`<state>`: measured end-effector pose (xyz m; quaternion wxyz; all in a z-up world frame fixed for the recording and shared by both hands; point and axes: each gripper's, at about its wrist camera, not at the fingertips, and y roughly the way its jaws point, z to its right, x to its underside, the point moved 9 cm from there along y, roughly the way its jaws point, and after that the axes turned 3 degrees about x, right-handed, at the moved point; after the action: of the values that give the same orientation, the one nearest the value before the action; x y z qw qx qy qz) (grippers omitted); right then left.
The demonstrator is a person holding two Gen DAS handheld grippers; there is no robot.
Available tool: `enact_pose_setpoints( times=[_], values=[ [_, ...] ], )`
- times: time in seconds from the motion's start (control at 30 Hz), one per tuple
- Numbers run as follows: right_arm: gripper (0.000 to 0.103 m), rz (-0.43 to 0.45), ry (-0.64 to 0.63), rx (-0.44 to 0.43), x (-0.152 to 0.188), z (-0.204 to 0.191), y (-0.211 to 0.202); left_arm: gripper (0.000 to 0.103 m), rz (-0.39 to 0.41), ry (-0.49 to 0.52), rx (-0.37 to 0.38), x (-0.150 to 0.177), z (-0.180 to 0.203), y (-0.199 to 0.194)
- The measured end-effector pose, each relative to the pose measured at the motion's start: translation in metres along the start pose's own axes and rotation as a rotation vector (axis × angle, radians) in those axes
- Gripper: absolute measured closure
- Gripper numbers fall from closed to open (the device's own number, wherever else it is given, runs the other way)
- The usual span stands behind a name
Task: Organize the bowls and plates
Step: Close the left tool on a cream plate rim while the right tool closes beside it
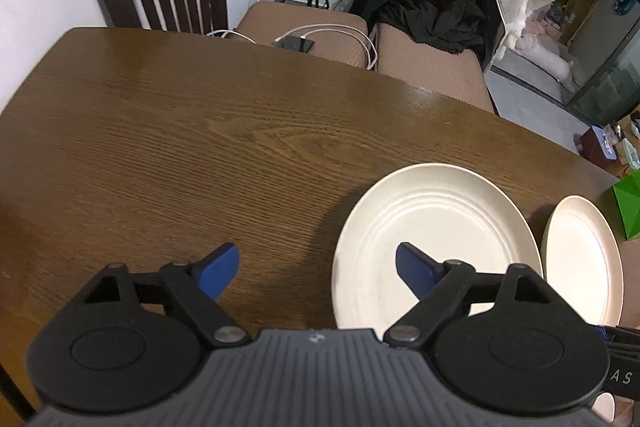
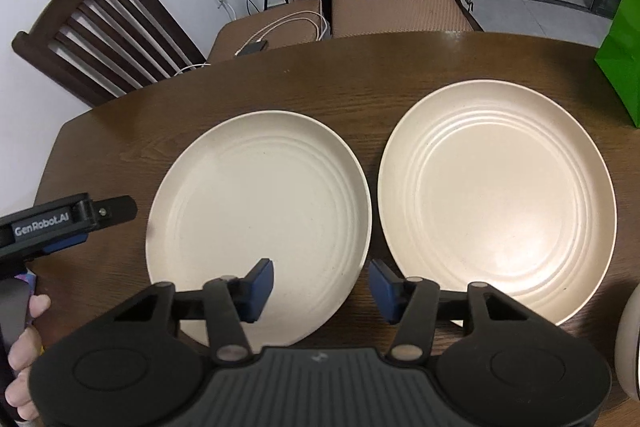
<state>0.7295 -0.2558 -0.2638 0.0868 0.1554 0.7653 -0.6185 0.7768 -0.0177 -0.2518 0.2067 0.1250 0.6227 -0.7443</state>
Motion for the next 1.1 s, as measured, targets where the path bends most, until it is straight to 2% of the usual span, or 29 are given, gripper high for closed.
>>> enact_pose_setpoints(
  times=[0.1, 0.27, 0.43, 0.5, 0.57, 0.63, 0.8, 0.9, 1.1],
  values=[
    [0.051, -0.003, 0.001, 0.014, -0.001, 0.002, 0.005, 0.028, -0.018, -0.002, 0.008, 0.002, 0.000, 0.010],
    [0.061, -0.026, 0.013, 0.016, 0.002, 0.004, 0.016, 0.045, -0.046, -0.004, 0.025, 0.007, 0.002, 0.024],
    [0.067, -0.043, 0.024, 0.020, 0.003, 0.007, 0.029, 0.047, -0.061, -0.006, 0.033, 0.009, 0.002, 0.032],
    [0.068, -0.047, 0.024, 0.020, 0.004, 0.006, 0.033, 0.051, -0.064, -0.006, 0.036, 0.009, 0.002, 0.034],
    [0.069, -0.048, 0.027, 0.018, 0.004, 0.007, 0.036, 0.060, -0.068, -0.009, 0.044, 0.010, 0.003, 0.036],
    [0.073, -0.050, 0.031, 0.014, 0.004, 0.007, 0.040, 0.065, -0.071, -0.008, 0.049, 0.010, 0.003, 0.037],
    [0.079, -0.050, 0.025, 0.025, 0.006, 0.008, 0.046, 0.066, -0.076, -0.015, 0.061, 0.011, 0.002, 0.037],
    [0.087, -0.051, 0.020, 0.028, 0.005, 0.008, 0.047, 0.084, -0.082, -0.007, 0.070, 0.012, 0.004, 0.037],
    [0.088, -0.036, 0.004, 0.031, 0.004, 0.006, 0.048, 0.087, -0.067, -0.001, 0.059, 0.012, 0.005, 0.038]
  ],
)
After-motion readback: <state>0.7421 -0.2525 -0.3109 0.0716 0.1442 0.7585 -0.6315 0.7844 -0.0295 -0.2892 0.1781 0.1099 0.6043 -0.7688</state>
